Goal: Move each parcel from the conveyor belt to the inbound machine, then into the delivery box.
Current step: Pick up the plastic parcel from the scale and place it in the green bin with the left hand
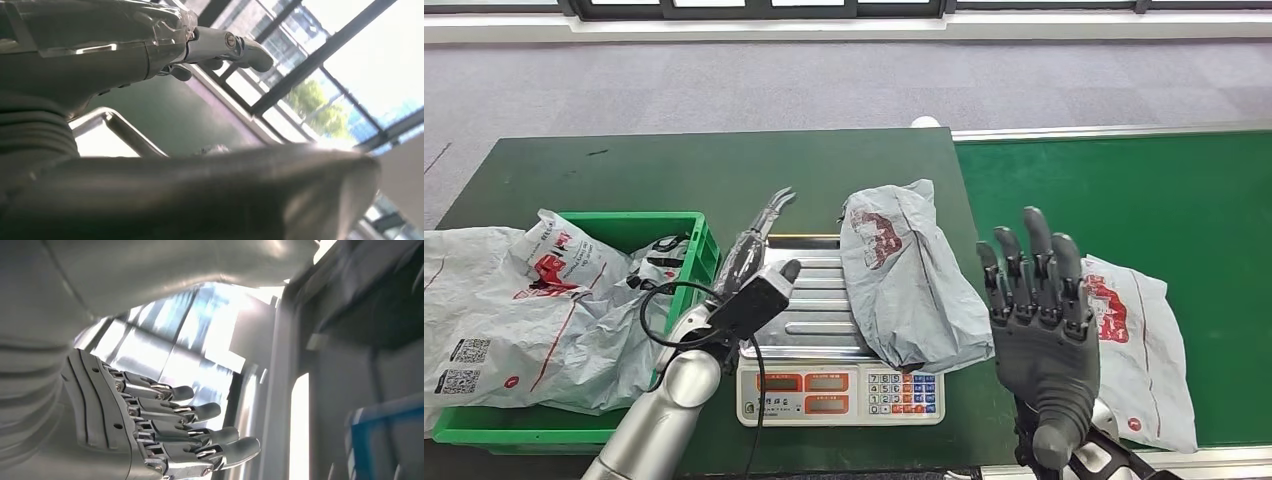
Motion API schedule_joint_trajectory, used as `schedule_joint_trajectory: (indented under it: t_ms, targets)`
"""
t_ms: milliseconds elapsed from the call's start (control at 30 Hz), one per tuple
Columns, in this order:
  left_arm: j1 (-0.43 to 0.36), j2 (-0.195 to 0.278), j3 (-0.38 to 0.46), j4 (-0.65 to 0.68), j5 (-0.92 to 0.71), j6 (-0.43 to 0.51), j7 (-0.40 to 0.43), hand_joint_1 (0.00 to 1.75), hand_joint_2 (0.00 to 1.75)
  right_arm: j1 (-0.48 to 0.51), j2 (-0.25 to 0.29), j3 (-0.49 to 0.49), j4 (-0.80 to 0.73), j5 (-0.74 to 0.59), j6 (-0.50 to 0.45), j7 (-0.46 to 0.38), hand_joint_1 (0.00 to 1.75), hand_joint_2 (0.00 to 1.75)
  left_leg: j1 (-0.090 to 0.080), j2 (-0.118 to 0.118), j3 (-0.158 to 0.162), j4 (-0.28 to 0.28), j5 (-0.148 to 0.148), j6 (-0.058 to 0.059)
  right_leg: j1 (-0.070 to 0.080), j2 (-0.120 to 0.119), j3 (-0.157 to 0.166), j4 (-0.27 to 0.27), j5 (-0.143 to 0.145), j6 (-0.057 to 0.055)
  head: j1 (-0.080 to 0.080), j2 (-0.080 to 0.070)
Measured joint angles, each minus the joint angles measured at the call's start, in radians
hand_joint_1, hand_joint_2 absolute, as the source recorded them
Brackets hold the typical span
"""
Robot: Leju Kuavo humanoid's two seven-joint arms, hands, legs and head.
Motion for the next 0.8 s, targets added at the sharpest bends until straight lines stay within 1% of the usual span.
schedule_joint_trajectory:
  t_ms: [67, 167, 300, 400, 467, 567, 633, 733, 800]
  targets:
    - [-0.055, -0.02, -0.035, 0.101, -0.037, -0.019, -0.001, 0.0, 1.75, -0.039, -0.007, 0.023, 0.006, 0.01, 0.042, 0.012, 0.0, 1.75, 0.0, 0.0, 0.0, 0.0, 0.001, 0.0, 0.0, 0.0, 0.0, 0.0, 0.001, 0.0, 0.0, 0.0]
    - [-0.106, -0.05, -0.087, 0.222, -0.068, -0.024, -0.008, 0.0, 1.75, -0.083, -0.008, 0.046, 0.024, 0.024, 0.05, 0.018, 0.0, 1.75, 0.0, 0.0, 0.0, 0.0, 0.002, 0.0, 0.0, 0.0, 0.0, 0.0, 0.002, 0.001, 0.0, 0.0]
    - [-0.138, -0.067, -0.118, 0.31, -0.072, -0.027, -0.012, 0.0, 1.75, -0.102, -0.01, 0.062, 0.036, 0.028, 0.05, 0.017, 0.0, 1.75, 0.0, 0.0, 0.0, 0.0, 0.002, 0.0, 0.0, 0.0, 0.0, 0.0, 0.002, 0.001, 0.0, 0.0]
    - [-0.164, -0.081, -0.143, 0.367, -0.091, -0.072, -0.024, 0.0, 1.75, -0.118, -0.012, 0.068, 0.049, 0.019, 0.063, 0.014, 0.0, 1.75, 0.0, -0.001, -0.001, 0.0, 0.002, 0.0, 0.0, 0.0, 0.0, 0.0, 0.002, 0.001, 0.0, 0.0]
    - [-0.188, -0.105, -0.171, 0.431, -0.105, -0.109, -0.048, 0.0, 1.75, -0.14, -0.008, 0.076, 0.068, 0.015, 0.072, 0.014, 0.0, 1.75, 0.0, -0.001, -0.001, 0.0, 0.002, 0.0, 0.0, 0.0, 0.0, 0.0, 0.002, 0.001, 0.0, 0.0]
    - [-0.222, -0.155, -0.22, 0.536, -0.109, -0.153, -0.082, 0.0, 1.75, -0.174, 0.008, 0.087, 0.093, 0.007, 0.087, 0.025, 0.0, 1.75, 0.0, -0.001, -0.001, 0.0, 0.002, 0.0, 0.0, 0.0, 0.0, 0.0, 0.002, 0.001, 0.0, 0.0]
    - [-0.243, -0.187, -0.246, 0.601, -0.101, -0.176, -0.086, 0.0, 1.75, -0.193, 0.023, 0.089, 0.102, -0.01, 0.106, 0.039, 0.0, 1.75, 0.0, -0.001, -0.001, 0.0, 0.002, 0.0, 0.0, 0.0, 0.0, 0.0, 0.002, 0.001, 0.0, 0.0]
    - [-0.273, -0.222, -0.269, 0.684, -0.081, -0.198, -0.079, 0.0, 1.75, -0.216, 0.046, 0.089, 0.109, -0.043, 0.145, 0.06, 0.0, 1.75, 0.0, -0.002, -0.001, 0.0, 0.002, 0.0, 0.0, 0.0, 0.0, 0.0, 0.002, 0.001, 0.0, 0.0]
    - [-0.288, -0.237, -0.279, 0.726, -0.071, -0.212, -0.075, 0.0, 1.75, -0.23, 0.062, 0.089, 0.112, -0.05, 0.157, 0.071, 0.0, 1.75, 0.0, -0.002, -0.001, 0.0, 0.002, 0.0, 0.0, -0.001, 0.0, 0.0, 0.002, 0.001, 0.0, 0.0]
